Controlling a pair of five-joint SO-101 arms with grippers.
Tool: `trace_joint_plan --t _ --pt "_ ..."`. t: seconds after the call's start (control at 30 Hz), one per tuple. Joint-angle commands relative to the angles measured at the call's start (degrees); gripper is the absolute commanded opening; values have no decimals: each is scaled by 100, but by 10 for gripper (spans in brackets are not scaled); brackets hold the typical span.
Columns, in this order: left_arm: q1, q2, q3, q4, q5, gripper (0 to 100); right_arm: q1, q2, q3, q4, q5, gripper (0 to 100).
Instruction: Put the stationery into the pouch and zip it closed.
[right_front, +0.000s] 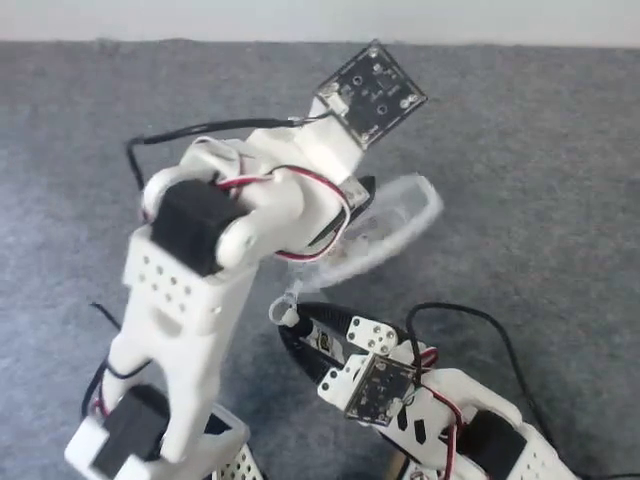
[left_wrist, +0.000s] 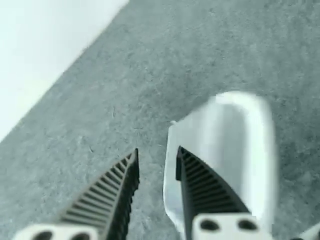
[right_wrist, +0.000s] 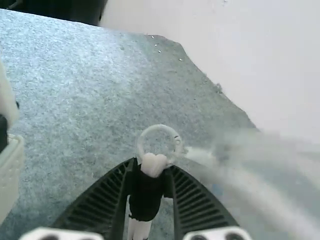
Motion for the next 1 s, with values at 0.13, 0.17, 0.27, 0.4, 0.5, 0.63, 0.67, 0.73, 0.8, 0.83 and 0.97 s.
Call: trace_joint_plan --t 0.13,0.17,0.27,0.4,0.5,0.63,0.67,0.73,0.8,0.83,0.97 --pt "-396 -941 -215 176 527 116 171 -92 -598 382 53 6" --pt "-475 -1037 -84 176 589 116 198 -92 -677 479 70 6" --pt "-580 -1345 418 176 598 116 365 -92 -976 778 79 6" --pt "-545 -1890 1138 167 589 116 620 -92 -1433 1218 79 6" --pt "-545 -2251 1552 158 457 116 831 -92 -1758 1525 88 6" --pt "-571 -2523 2088 70 343 116 1007 -92 -2004 1815 290 6" --pt "-563 -2549 2185 62 343 117 1024 -92 -2048 1851 334 6" --pt "-536 -2576 2396 35 343 117 1086 -92 -2119 1895 334 6" --pt "-536 -2585 2589 35 229 117 1191 -92 -2198 1930 334 6" --pt "-536 -2585 2668 35 211 117 1270 -92 -2224 1965 334 6" --pt "-536 -2585 2993 35 290 118 1675 -92 -2391 1991 325 6"
